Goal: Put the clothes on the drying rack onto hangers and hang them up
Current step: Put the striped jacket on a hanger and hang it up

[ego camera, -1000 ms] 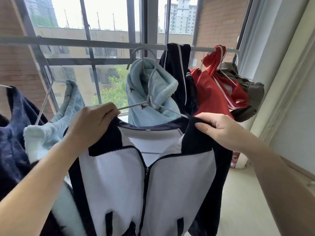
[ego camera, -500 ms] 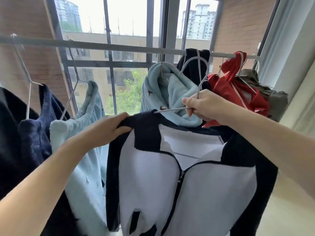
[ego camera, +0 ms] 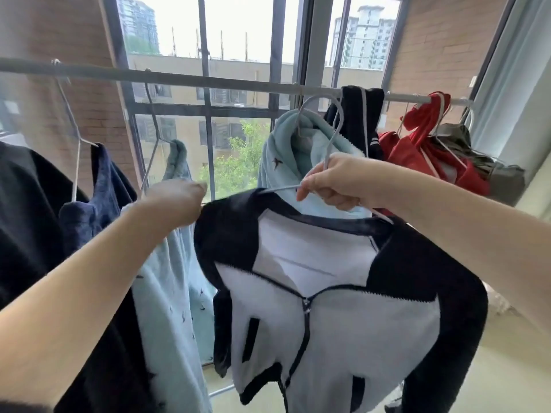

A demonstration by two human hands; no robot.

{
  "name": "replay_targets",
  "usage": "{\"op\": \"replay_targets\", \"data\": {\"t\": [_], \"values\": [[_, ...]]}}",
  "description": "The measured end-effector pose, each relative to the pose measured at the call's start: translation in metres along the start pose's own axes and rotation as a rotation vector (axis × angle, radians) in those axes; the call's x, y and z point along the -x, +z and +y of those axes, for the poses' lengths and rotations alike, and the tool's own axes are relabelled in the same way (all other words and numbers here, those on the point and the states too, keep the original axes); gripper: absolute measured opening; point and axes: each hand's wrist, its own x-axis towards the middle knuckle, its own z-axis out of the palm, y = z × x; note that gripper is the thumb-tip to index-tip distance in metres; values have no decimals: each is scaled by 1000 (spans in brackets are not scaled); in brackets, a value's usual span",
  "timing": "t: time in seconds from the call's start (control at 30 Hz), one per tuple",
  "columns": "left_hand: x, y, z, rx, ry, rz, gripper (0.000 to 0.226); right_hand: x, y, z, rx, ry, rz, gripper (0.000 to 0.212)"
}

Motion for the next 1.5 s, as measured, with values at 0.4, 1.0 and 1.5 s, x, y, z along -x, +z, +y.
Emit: {"op": "replay_targets", "data": {"t": [0.4, 1.0, 1.5], "values": [[-17, -57, -35, -154, 125, 392, 23, -84, -3, -81, -67, -21, 172, 13], [-100, -86, -59, -68, 149, 666, 56, -177, 33, -101, -140, -21, 283, 16], [-149, -106, -23, -56, 258, 608, 51, -191, 31, -80, 101, -71, 156, 20]]}}
